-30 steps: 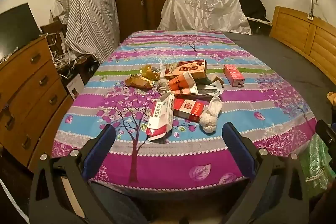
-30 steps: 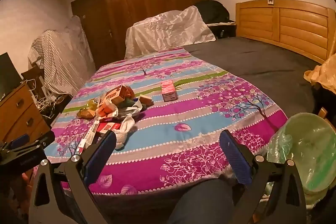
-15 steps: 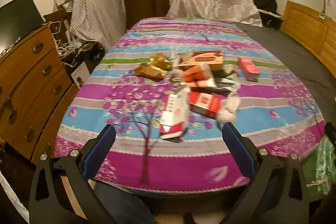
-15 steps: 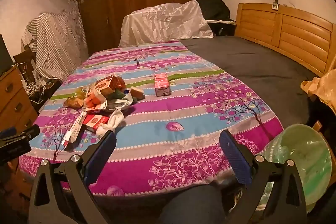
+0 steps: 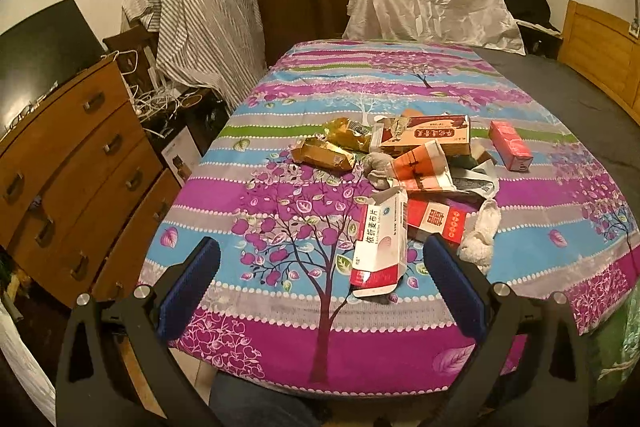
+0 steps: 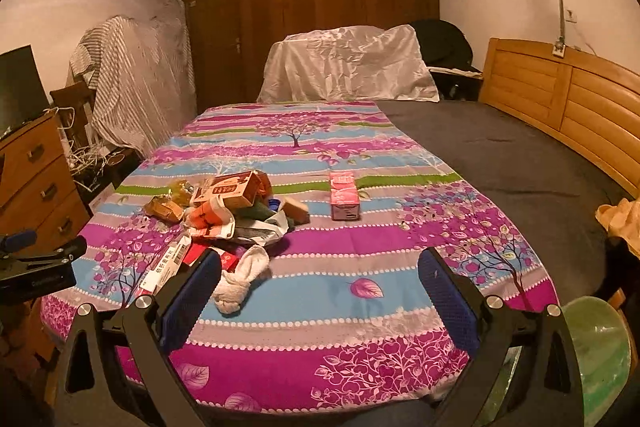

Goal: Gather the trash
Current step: 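Move both grippers toward the trash pile on the bed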

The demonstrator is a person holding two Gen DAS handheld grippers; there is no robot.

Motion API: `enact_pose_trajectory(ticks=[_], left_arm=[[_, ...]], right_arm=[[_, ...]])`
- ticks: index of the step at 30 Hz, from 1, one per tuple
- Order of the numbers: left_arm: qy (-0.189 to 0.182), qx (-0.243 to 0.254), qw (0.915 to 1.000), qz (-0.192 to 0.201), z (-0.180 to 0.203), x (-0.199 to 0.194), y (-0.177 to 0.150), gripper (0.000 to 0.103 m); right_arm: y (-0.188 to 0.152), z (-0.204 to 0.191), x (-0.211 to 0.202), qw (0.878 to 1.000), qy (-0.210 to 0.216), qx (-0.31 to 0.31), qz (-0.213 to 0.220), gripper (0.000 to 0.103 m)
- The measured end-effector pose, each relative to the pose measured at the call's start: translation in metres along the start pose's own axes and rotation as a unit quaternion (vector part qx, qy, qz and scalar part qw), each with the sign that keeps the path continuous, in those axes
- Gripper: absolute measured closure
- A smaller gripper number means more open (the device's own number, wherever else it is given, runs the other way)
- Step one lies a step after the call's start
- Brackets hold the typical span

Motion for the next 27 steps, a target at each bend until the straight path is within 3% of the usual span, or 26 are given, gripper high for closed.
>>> enact_pose_trajectory(ticks=[27], left_arm=[[0.009, 0.009, 0.9999, -0.009, 0.003, 0.014, 0.001, 0.005]], right_arm=[[-0.03, -0.019, 0.036, 0.997, 0.012, -0.015, -0.075, 0.005]])
Point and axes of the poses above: each gripper's, at about its wrist camera, not at the fingertips, and x roughly the way its jaws point, z to its right, y to its top, the point moved 7 cm from there along x, roughly the way its jaws point, and after that the axes turned 3 degrees about -x, right-handed, at the moved point
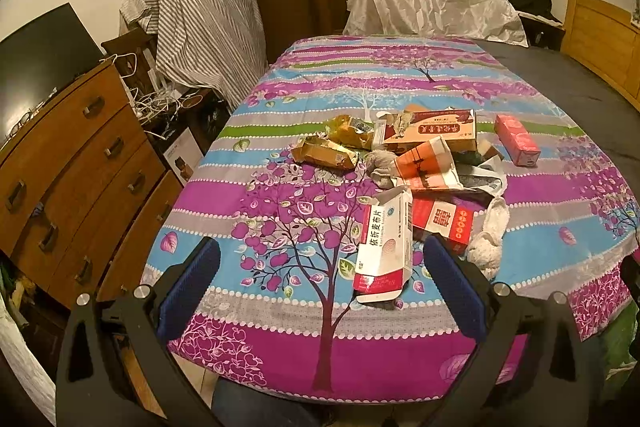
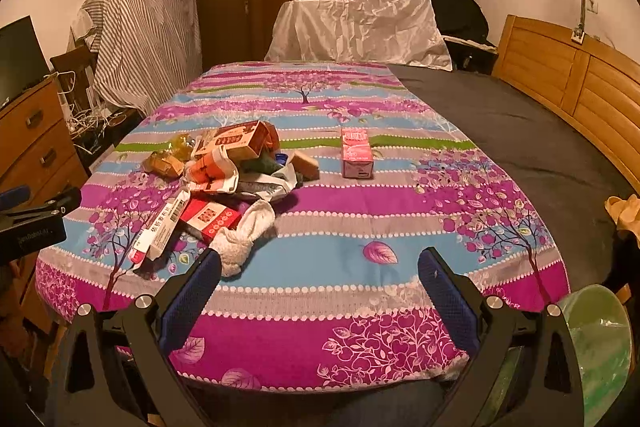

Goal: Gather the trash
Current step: 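Move both grippers toward the trash pile on the bed, then grasp the white-red medicine box with left gripper while right gripper grasps red box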

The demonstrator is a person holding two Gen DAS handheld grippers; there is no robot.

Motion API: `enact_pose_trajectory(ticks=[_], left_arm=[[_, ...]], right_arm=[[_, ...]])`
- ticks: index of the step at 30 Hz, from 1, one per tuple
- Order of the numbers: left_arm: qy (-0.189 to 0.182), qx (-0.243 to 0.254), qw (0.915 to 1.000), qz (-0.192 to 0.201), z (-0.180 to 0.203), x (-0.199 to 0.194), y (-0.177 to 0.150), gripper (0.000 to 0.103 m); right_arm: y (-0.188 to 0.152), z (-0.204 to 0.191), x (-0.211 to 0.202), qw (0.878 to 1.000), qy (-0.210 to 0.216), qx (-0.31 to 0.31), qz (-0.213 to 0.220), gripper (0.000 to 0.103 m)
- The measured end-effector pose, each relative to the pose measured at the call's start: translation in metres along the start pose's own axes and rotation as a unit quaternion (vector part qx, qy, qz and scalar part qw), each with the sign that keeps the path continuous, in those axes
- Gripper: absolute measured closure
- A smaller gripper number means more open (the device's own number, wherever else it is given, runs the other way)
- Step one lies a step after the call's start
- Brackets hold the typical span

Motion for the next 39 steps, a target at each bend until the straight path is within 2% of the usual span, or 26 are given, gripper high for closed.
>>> enact_pose_trajectory(ticks=[14, 22, 31, 39], left_arm=[[-0.002, 0.004, 1.0, -0.007, 0.002, 0.005, -0.004, 0.005], [-0.02, 0.004, 0.9992, -0.035, 0.002, 0.024, -0.02, 0.005], [-0.072, 0.001, 0.9951, -0.068, 0.011, 0.054, -0.036, 0.005], [-0.118, -0.008, 0.9867, -0.112, 0.029, 0.103, -0.038, 0.017]], right_arm=[[-0.008, 0.0, 0.009, 1.0, -0.001, 0.001, -0.02, 0.005], [-0.015, 0.004, 0.011, 1.0, -0.005, 0.001, -0.028, 0.005], [-0.016, 0.006, 0.022, 0.999, -0.004, 0.001, -0.032, 0.005], [-0.008, 0.001, 0.043, 0.999, 0.0, -0.006, -0.036, 0.005]])
Point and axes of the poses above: each gripper's, at about its wrist camera, not at the fingertips, and x roughly the way its jaws point, z to its right, y to its top, the point moved 7 cm from there along x, roughly the way its jaws point, and after that the axes turned 3 degrees about -x, right-handed, at the moved point
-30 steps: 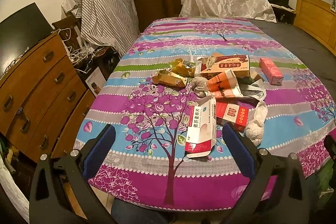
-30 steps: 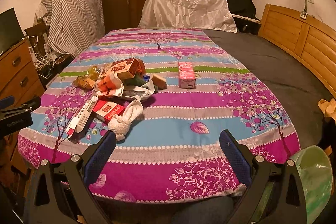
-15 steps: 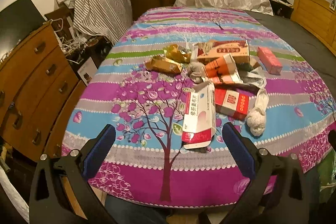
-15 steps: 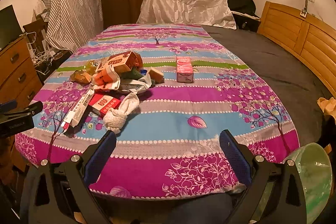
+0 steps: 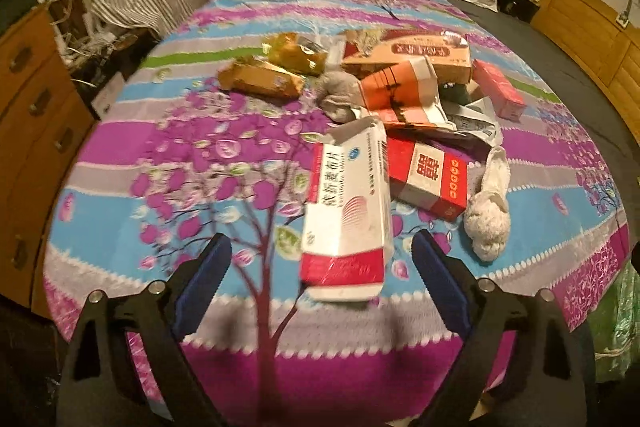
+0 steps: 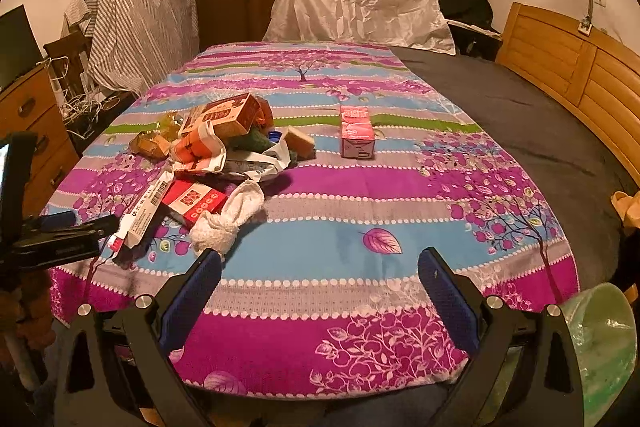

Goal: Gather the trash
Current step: 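Grasp the white-red medicine box with left gripper while right gripper grasps red box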

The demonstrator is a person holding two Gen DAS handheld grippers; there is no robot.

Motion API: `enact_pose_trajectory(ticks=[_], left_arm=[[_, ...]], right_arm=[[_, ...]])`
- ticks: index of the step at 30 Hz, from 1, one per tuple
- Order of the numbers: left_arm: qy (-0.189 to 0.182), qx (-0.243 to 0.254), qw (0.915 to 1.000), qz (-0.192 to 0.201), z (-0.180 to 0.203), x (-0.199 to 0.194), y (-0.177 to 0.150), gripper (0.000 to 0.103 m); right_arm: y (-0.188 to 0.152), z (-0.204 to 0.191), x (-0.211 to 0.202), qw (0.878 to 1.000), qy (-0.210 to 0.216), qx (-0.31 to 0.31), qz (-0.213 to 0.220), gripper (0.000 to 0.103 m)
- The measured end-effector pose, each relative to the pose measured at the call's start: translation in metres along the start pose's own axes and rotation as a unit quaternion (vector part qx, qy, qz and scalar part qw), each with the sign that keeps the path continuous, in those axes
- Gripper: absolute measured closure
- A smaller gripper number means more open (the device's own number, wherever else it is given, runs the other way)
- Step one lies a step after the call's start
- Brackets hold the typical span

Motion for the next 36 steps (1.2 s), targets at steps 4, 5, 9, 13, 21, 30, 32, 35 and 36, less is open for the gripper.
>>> enact_pose_trajectory(ticks=[4, 5, 9, 13, 21, 30, 32, 35, 36], left_arm=[[-0.022, -0.001, 0.9991, -0.036, 0.006, 0.033, 0.002, 0.02], [-0.03, -0.002, 0.9985, -0.046, 0.007, 0.041, 0.002, 0.022], [-0.023, -0.018, 0.9975, -0.064, 0.004, 0.058, 0.0, 0.051], [-0.02, -0.032, 0.9982, -0.047, -0.005, 0.047, -0.003, 0.055], [0.032, -0.05, 0.9982, -0.005, -0.048, 0.004, -0.01, 0.056], [0.021, -0.082, 0.9964, -0.002, -0.078, -0.001, -0.002, 0.056], [0.02, -0.071, 0.9973, -0.001, -0.076, 0.004, 0.001, 0.056], [0.014, -0.053, 0.9985, -0.002, -0.075, 0.009, 0.004, 0.055], [0.01, -0.049, 0.9987, -0.003, -0.076, 0.011, 0.004, 0.055]], right_arm=[[0.008, -0.007, 0.013, 1.0, 0.007, -0.008, -0.001, 0.005], [0.012, -0.01, 0.016, 1.0, 0.01, -0.012, 0.002, 0.005], [0.027, -0.024, 0.027, 0.999, 0.029, -0.035, 0.012, 0.005], [0.045, -0.05, 0.037, 0.994, 0.072, -0.075, 0.028, 0.005], [0.068, -0.136, 0.086, 0.95, 0.207, -0.235, -0.016, 0.006], [0.063, -0.178, 0.174, 0.905, 0.226, -0.321, -0.166, 0.009], [0.057, -0.183, 0.19, 0.9, 0.224, -0.318, -0.198, 0.022], [0.045, -0.187, 0.201, 0.896, 0.225, -0.308, -0.227, 0.034], [0.043, -0.19, 0.204, 0.897, 0.227, -0.306, -0.226, 0.034]])
Point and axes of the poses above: each gripper's, at about its wrist camera, not at the fingertips, and x roughly the way its jaws point, z to its right, y to its top, the point moved 7 cm from there along x, roughly the way its jaws point, and after that the axes turned 3 degrees about -x, right-handed, at the moved point
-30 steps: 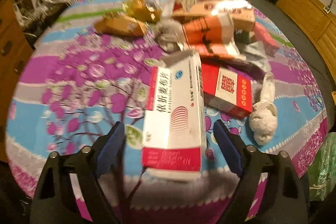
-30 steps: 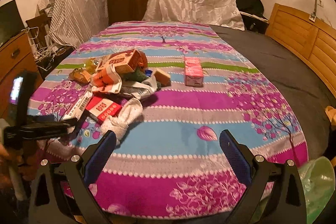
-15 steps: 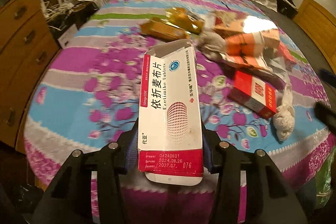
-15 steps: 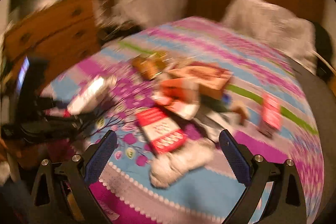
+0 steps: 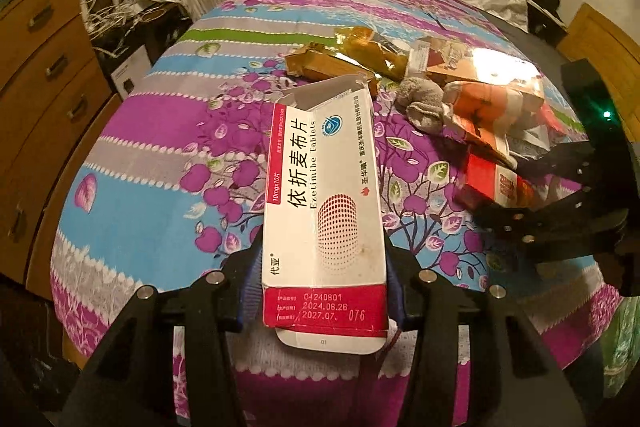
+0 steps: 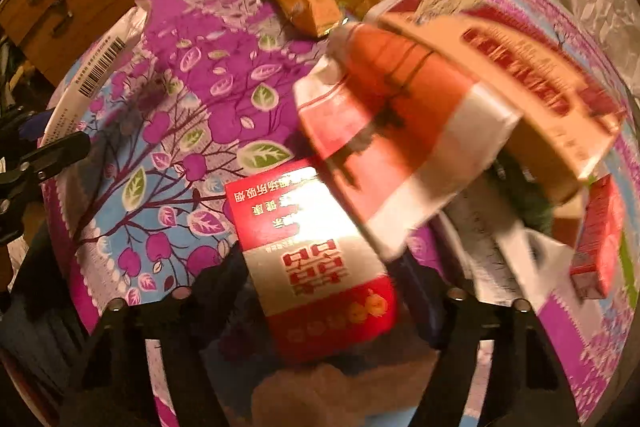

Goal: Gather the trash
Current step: 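Grasp the white-red medicine box with left gripper while right gripper grasps red box, then carry both boxes to the green bin and open both grippers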

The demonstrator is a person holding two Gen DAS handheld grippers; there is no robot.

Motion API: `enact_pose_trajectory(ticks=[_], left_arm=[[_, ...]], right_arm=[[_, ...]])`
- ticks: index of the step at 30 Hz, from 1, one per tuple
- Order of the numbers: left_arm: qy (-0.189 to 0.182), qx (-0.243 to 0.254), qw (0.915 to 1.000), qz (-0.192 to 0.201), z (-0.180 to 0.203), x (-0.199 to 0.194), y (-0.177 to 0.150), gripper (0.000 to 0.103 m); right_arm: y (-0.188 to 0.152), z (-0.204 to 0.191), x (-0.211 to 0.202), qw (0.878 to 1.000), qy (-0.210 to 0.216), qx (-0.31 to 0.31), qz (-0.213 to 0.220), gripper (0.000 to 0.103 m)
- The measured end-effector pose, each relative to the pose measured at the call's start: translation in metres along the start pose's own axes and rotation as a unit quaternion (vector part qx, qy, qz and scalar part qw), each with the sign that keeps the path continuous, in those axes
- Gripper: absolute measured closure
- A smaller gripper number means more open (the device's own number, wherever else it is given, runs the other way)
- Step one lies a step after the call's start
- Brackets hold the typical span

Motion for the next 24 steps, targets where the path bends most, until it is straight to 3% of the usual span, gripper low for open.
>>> enact_pose_trajectory(ticks=[4, 9, 15, 19, 24], left_arm=[[-0.007, 0.014, 0.9999, 0.005, 0.0, 0.001, 0.006, 0.055], [-0.011, 0.036, 0.999, 0.024, 0.008, -0.011, 0.016, 0.055], [-0.013, 0.077, 0.9936, 0.081, 0.029, -0.05, 0.019, 0.055], [-0.037, 0.11, 0.9892, 0.09, 0.066, -0.072, 0.004, 0.055], [-0.087, 0.184, 0.9735, 0.104, 0.147, -0.101, -0.016, 0.054]], right_arm=[[-0.001, -0.012, -0.019, 0.999, -0.011, 0.012, 0.034, 0.039], [-0.002, -0.049, -0.076, 0.995, 0.009, 0.029, 0.09, 0.04], [-0.031, -0.078, -0.143, 0.978, 0.015, 0.121, 0.169, 0.042], [-0.107, -0.073, -0.194, 0.952, -0.01, 0.229, 0.203, 0.042], [-0.24, -0.037, -0.269, 0.899, -0.086, 0.361, 0.232, 0.042]])
Point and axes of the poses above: each gripper's, at about its wrist camera, not at the fingertips, and x roughly the way its jaws point, z to its right, y to its top, the point moved 7 cm from there along x, roughly the way its jaws point, and after that the axes turned 3 degrees about -x, right-handed, at the moved point
